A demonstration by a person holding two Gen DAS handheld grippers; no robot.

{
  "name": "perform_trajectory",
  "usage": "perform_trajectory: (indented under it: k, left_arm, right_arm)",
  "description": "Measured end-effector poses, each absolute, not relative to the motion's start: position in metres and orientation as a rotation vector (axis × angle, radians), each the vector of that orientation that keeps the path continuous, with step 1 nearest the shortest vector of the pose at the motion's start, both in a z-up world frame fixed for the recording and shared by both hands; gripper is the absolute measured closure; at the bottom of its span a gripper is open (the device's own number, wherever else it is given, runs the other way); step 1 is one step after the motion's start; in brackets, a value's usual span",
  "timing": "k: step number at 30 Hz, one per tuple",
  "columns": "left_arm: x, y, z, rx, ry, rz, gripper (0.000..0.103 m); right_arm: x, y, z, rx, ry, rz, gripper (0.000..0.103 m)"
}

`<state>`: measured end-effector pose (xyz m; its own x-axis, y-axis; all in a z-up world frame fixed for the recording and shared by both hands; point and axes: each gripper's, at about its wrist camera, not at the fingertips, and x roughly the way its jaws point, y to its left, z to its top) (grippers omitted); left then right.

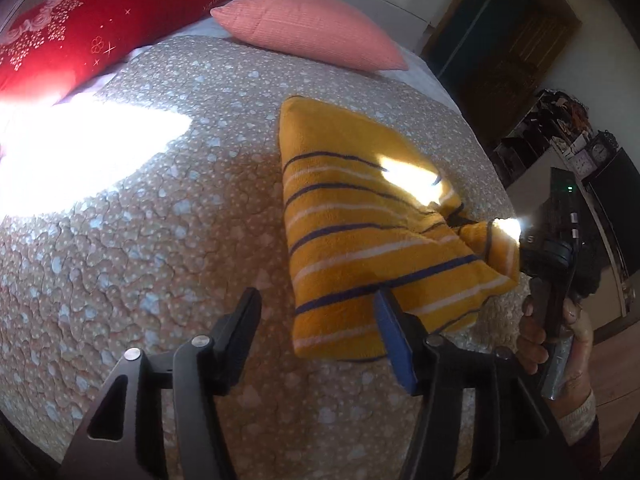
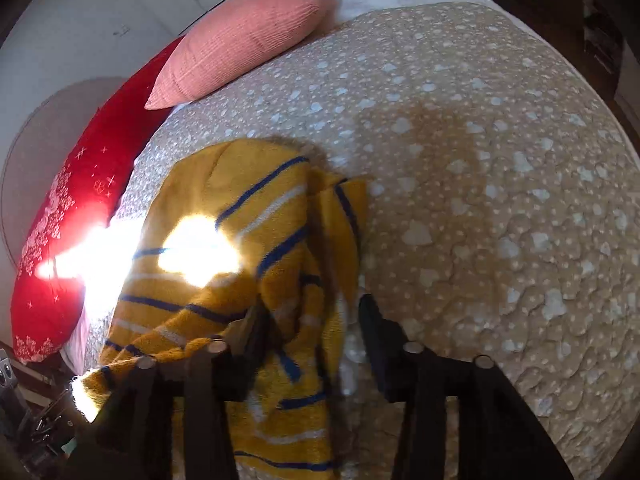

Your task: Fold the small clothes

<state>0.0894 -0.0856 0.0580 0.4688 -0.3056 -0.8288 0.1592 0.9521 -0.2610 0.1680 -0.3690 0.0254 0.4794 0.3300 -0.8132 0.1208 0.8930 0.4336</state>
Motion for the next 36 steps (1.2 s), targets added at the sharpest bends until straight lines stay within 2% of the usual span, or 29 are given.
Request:
perform_trajectory:
  k: [4,7,9,12,15,18,20,22,24,28,31,36]
  left_arm:
    - [0.105,-0.105,0.035,-0.048,1.077,-0.243,0.041]
    - [0.099,-0.113,0.033,0.014,1.048,-0.223,0.041]
    - [0.098,-0.117,0.035,0.036,1.041,-0.210,0.041]
    - [0.093,-0.116,0.038,0.029,1.058,-0.226,0.041]
    - [0.081,-0.114,0.045,0.036,1.061,-0.253,0.041]
    - [0.066,-0.106,0.054,0.052,1.043,-0.270,0.041]
    - [0.061,-0.098,0.060,0.052,1.030,-0.270,0.041]
    - [0.063,-0.090,0.064,0.041,1.016,-0.257,0.041]
    - [0.072,-0.086,0.064,0.029,1.019,-0.237,0.040]
    - [0.093,-0.093,0.063,0.003,1.024,-0.230,0.040]
    - [0.104,-0.107,0.054,0.017,1.039,-0.224,0.040]
    - [0.106,-0.120,0.032,0.055,1.063,-0.215,0.034]
  right_arm:
    - [0.143,-0.389,0.055,0.486,1.016,0.050,0.045]
    - [0.125,-0.380,0.093,0.406,0.949,0.089,0.065]
    - [0.117,-0.367,0.114,0.395,0.909,0.146,0.069]
    - [0.108,-0.343,0.129,0.416,0.857,0.250,0.069]
    - [0.114,-0.317,0.120,0.430,0.880,0.331,0.069]
    - [0.115,-0.297,0.092,0.330,0.947,0.295,0.070]
    - [0.110,-0.293,0.068,0.191,1.012,0.160,0.074]
    - [0.102,-0.306,0.041,0.162,1.062,0.058,0.074]
    - [0.091,-0.324,0.026,0.252,1.068,0.051,0.072]
    - [0.081,-0.339,0.015,0.359,1.064,0.055,0.062]
    - [0.073,-0.347,0.009,0.410,1.047,0.067,0.059]
    - [0.059,-0.350,0.007,0.447,0.996,0.075,0.059]
